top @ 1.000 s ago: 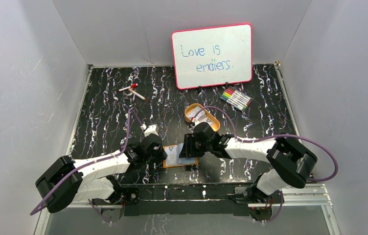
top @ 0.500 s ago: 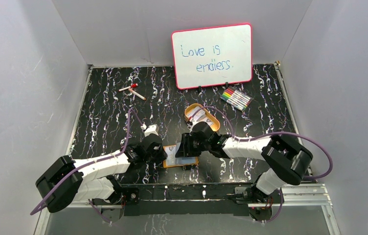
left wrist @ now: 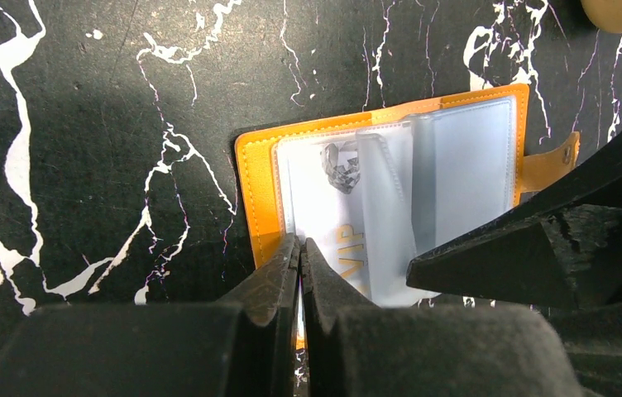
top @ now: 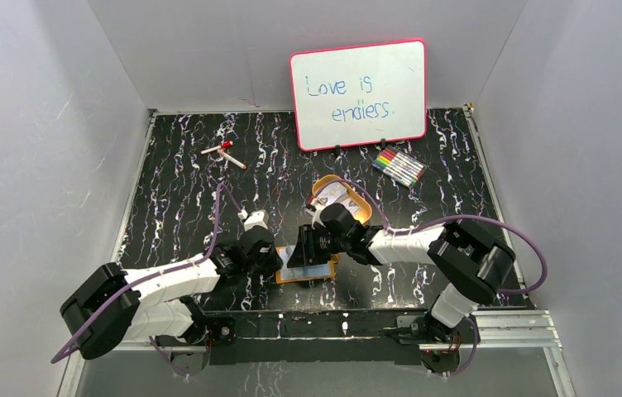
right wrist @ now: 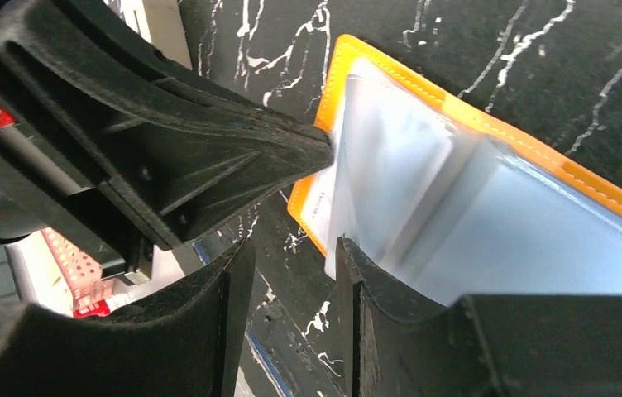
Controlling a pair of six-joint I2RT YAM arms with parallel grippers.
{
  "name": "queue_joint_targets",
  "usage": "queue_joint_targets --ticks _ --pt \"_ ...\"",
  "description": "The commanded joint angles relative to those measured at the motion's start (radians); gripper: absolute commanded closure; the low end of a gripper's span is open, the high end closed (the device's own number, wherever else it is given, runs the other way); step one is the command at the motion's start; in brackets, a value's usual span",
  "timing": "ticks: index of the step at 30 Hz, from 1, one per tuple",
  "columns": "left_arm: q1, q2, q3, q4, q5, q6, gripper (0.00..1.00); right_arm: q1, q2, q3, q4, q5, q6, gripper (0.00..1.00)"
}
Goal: Put the credit cards into the card holder
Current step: Turn over the card slot in the card holder.
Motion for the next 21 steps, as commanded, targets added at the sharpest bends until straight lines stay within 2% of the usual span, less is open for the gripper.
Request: queue_joint_targets --ticks 1,9,16,21 --pt "0.001 -0.017 0.013 -0.042 -0.016 0.008 1.0 0.014 0.002 0.049 0.088 -0.055 -0.033 0.51" --pt "0.001 -0.053 0.026 -0.084 -0.048 0.003 1.0 0.027 0.027 0.074 0.107 -0.096 -0.065 0.51" --pt "0.002 -0.079 0.03 -0.11 -0.069 0.008 1.0 0.047 0.006 0.089 0.206 -0.193 -0.091 0.51" --pt "0.001 -0.073 0.022 -0.104 -0.062 0.005 1.0 0.046 -0.14 0.082 0.061 -0.089 -0.157 0.51"
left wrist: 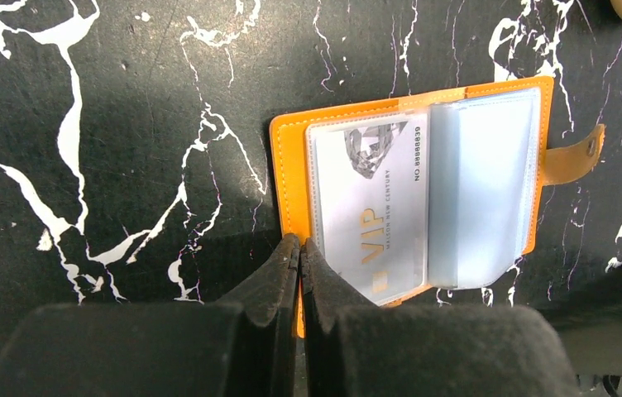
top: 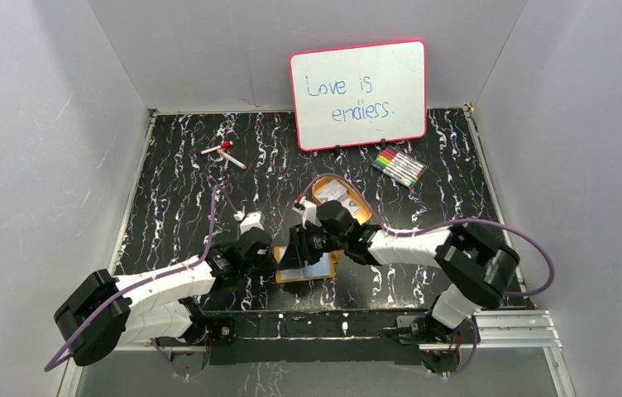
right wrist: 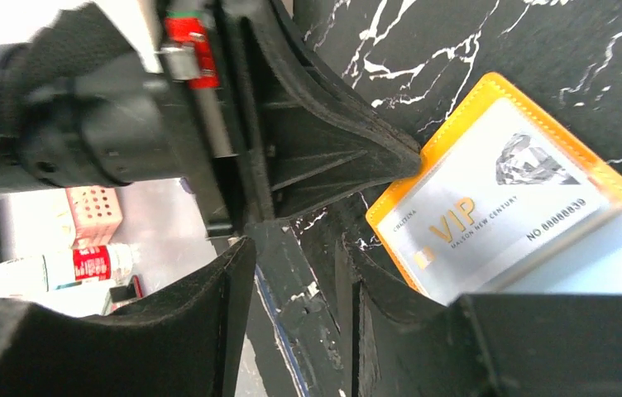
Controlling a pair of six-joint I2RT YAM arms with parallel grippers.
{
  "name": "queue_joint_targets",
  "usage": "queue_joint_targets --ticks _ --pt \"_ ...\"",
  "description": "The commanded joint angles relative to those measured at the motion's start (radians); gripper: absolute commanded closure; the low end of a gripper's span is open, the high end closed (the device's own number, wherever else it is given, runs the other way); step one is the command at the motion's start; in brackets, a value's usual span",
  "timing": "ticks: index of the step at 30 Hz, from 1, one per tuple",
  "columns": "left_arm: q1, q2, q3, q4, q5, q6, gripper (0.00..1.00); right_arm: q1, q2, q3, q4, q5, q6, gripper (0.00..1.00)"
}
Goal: Put the credit cards into the card holder
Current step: Turn over the card slot in the card holder.
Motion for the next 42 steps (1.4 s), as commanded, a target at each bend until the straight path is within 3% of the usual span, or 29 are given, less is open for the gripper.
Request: queue_joint_targets --ticks 1,6,12,27,42 --pt "0.002 -0.013 0.021 -0.014 -0.028 0.005 1.0 0.0 -0.176 0.031 -0.086 0.097 -0.079 0.51" --pt "0.004 -0.01 0.023 -0.009 -0.028 0.01 1.0 -0.071 -0.274 -0.043 -0.285 0.303 -0.031 0.5" --pt "0.004 0.002 0.024 -0.001 -0.016 0.01 1.0 -0.113 -0.278 -0.132 -0.305 0.319 0.058 0.48" --pt "0.004 0.018 0.02 0.012 -0.003 0.009 1.0 -0.113 -0.204 -0.119 -0.342 0.362 0.06 0.43" --pt "0.004 0.033 0.022 0.025 0.006 0.007 1.0 -0.114 -0.177 -0.119 -0.252 0.268 0.05 0.48"
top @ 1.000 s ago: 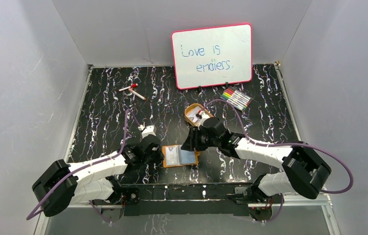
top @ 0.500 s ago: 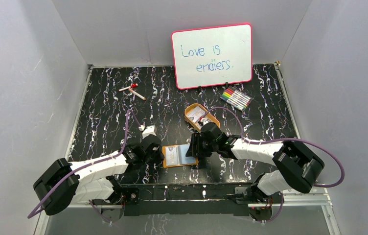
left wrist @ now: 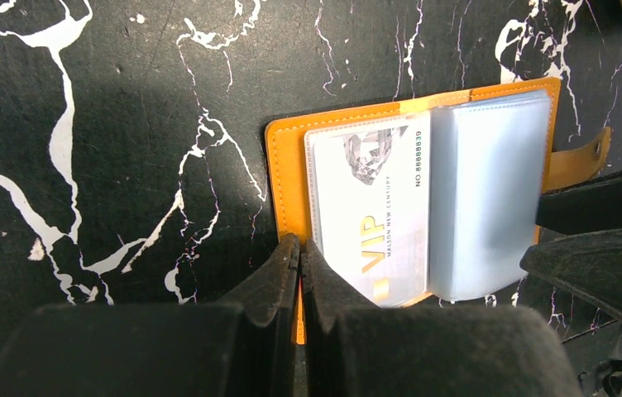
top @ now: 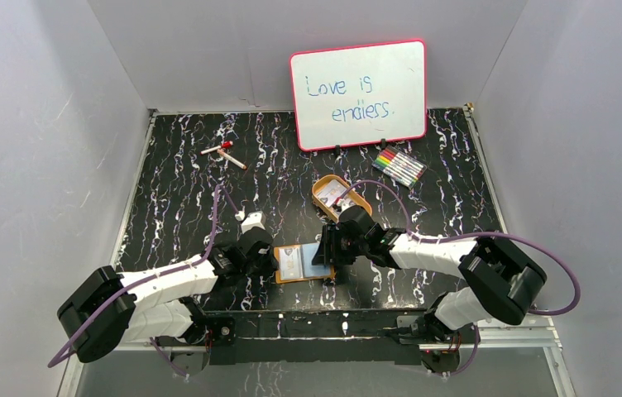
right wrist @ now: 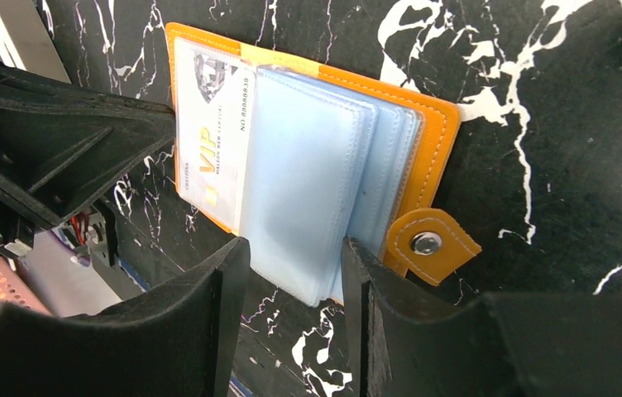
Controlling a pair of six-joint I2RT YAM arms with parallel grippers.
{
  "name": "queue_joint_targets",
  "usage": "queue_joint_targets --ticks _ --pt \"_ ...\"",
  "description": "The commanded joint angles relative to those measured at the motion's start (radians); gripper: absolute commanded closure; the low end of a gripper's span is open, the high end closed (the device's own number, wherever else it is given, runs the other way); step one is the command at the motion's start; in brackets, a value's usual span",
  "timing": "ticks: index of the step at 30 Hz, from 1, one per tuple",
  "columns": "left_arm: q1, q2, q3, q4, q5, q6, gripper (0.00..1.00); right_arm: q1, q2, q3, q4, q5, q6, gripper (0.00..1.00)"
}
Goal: Put the credit cards into the card holder
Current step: Turn over the card slot in the card holder.
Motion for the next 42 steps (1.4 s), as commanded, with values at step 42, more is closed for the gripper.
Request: queue_joint_targets --ticks 42 --pt "0.005 -0.015 0.192 -0.135 -0.062 0.056 1.0 -0.008 -0.005 0.009 0.113 -0.044 -0.016 0.67"
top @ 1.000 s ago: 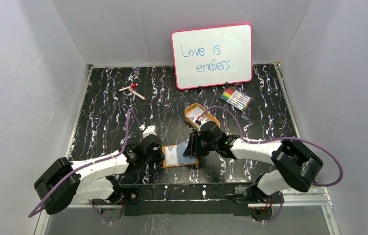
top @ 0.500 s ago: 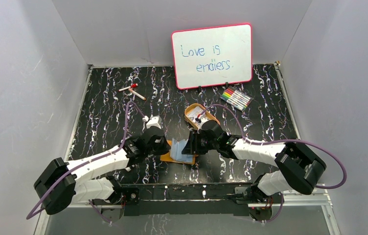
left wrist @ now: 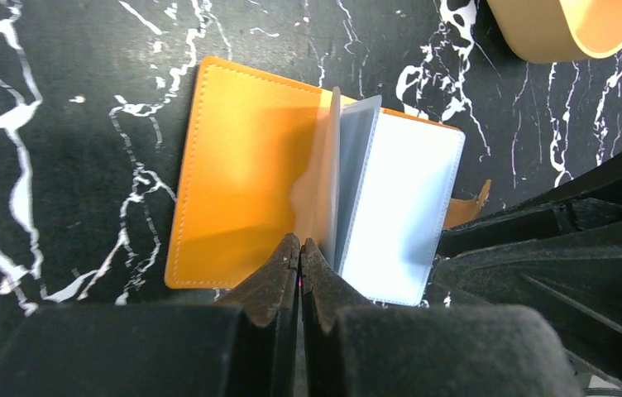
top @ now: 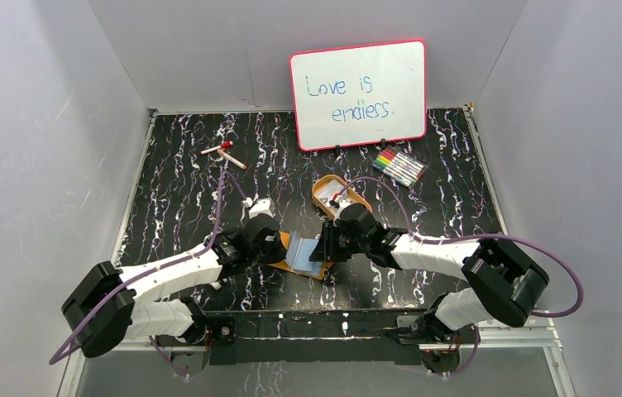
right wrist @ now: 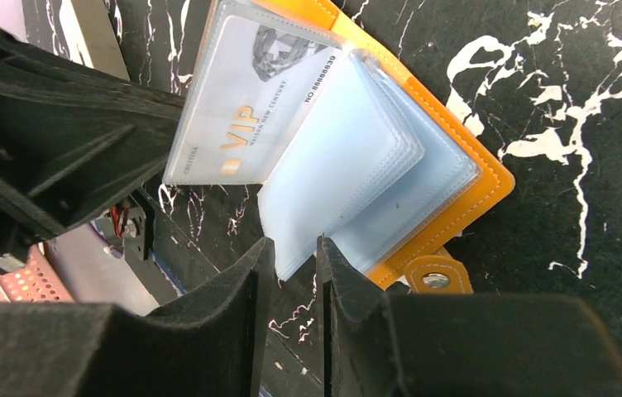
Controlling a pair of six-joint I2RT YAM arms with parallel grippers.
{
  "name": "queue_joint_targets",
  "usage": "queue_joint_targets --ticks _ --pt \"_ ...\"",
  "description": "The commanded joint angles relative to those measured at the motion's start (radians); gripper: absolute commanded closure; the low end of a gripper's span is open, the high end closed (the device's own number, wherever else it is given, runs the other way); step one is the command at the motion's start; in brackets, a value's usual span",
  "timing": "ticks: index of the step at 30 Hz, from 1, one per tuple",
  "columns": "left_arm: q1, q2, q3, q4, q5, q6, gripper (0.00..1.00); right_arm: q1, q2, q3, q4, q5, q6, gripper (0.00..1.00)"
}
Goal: Put the credit cards into the card holder
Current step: Turn over the card slot in the card holder.
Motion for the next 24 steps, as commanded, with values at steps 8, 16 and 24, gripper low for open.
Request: queue_joint_targets --ticks 8,16,24 --pt "0.005 -0.237 0.071 -0.2 -0.216 0.014 1.0 -0.011 0.048 0.016 0.02 0.0 -0.01 0.65" --pt "0.005 -0.076 0.06 0.063 0.027 0.092 1.0 -0.024 0.037 -0.002 0.027 0.002 -0.001 0.61" --pt "0.016 0.134 0.013 0.191 0.08 0.053 1.0 -0.045 -0.007 -0.01 0.033 -0.003 0.015 0.51"
